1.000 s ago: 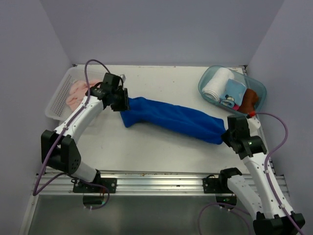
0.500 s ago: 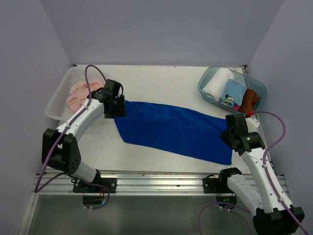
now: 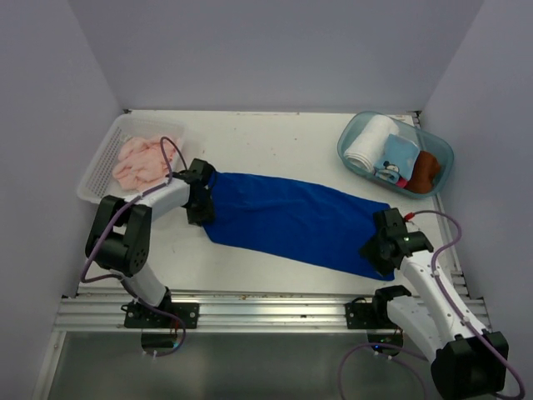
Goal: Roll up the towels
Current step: Flatten the towel
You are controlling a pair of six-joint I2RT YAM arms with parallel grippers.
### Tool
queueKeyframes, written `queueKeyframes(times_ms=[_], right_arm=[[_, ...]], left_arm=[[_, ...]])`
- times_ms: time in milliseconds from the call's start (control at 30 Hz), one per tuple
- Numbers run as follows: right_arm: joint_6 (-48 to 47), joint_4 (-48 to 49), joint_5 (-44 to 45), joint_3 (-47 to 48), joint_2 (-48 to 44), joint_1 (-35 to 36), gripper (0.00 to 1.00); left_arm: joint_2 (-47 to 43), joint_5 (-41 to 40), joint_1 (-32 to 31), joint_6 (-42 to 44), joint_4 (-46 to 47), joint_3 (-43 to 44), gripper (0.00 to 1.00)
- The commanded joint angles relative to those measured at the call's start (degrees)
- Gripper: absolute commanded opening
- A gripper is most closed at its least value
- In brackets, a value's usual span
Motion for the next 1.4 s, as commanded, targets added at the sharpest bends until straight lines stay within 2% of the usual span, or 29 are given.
queueKeyframes(times_ms=[0, 67, 100, 333, 400, 433, 467, 567, 767, 867, 900, 933, 967, 1067, 1133, 1233, 1367], right_arm=[[6.35, -1.77, -2.98, -2.67, 1.94, -0.09, 0.53], [8.19, -1.42, -2.45, -4.68, 1.86, -0.09, 0.52], [8.81, -0.9, -2.27, -5.39, 1.51, -0.09, 0.52], [11.01, 6.13, 0.63, -9.88, -0.34, -0.18, 0.52], [10.75, 8.15, 0.46, -10.84, 0.45, -0.09, 0.46], [10.14, 10.25, 0.54, -11.02, 0.63, -0.18, 0.41], [9.61, 11.23, 0.63, -11.02, 1.24, -0.18, 0.26], [7.76, 12.2, 1.77, -7.62, 2.73, -0.18, 0.0], [4.16, 9.22, 6.25, -0.05, 4.41, -0.18, 0.0], [3.8, 8.16, 7.57, 0.49, 3.8, -0.09, 0.0], [3.98, 7.9, 7.75, 0.32, 3.54, -0.09, 0.0], [4.07, 7.64, 7.66, 0.05, 3.27, -0.09, 0.0], [4.15, 7.46, 7.57, -0.73, 3.18, -0.18, 0.0], [4.68, 6.84, 7.14, -1.7, 2.48, -0.09, 0.0], [4.86, 6.23, 7.22, -1.71, 2.04, -0.09, 0.0], [4.42, 6.31, 7.49, -1.27, 2.04, -0.18, 0.0], [3.72, 7.02, 7.14, -0.48, 3.7, -0.18, 0.0]], left_arm=[[2.77, 1.3, 0.29, -1.15, 5.66, 0.74, 0.37], [3.74, 1.21, 0.29, -0.97, 5.75, 1.27, 0.22], [3.83, 1.12, 0.29, -0.8, 5.49, 1.89, 0.0], [0.23, -1.95, 0.29, 0.87, 1.01, 6.02, 0.0], [-1.17, -2.22, 0.29, 1.66, -1.19, 8.38, 0.0], [-1.7, -2.22, 0.29, 1.84, -2.06, 9.35, 0.0], [-2.49, -2.22, 0.29, 2.1, -3.55, 10.41, 0.0], [-3.72, -2.04, 0.29, 3.24, -6.89, 16.89, 0.0], [-1.18, -3.97, 0.21, 5.53, -13.14, 30.07, 0.0], [2.59, -7.83, -0.23, 7.9, -16.39, 35.35, 0.0], [3.64, -9.15, -0.15, 8.6, -17.27, 36.42, 0.07], [4.61, -10.47, -0.15, 8.95, -18.15, 37.39, 0.24], [5.84, -12.83, -0.15, 9.22, -18.59, 38.44, 0.56], [6.64, -15.57, -0.06, 10.01, -17.02, 38.8, 0.8], [6.47, -15.32, -0.06, 9.84, -16.93, 38.72, 0.8], [4.9, -14.17, -0.06, 9.49, -15.09, 34.43, 0.74], [2.43, -11.72, -0.06, 8.87, -12.36, 27.93, 0.58]])
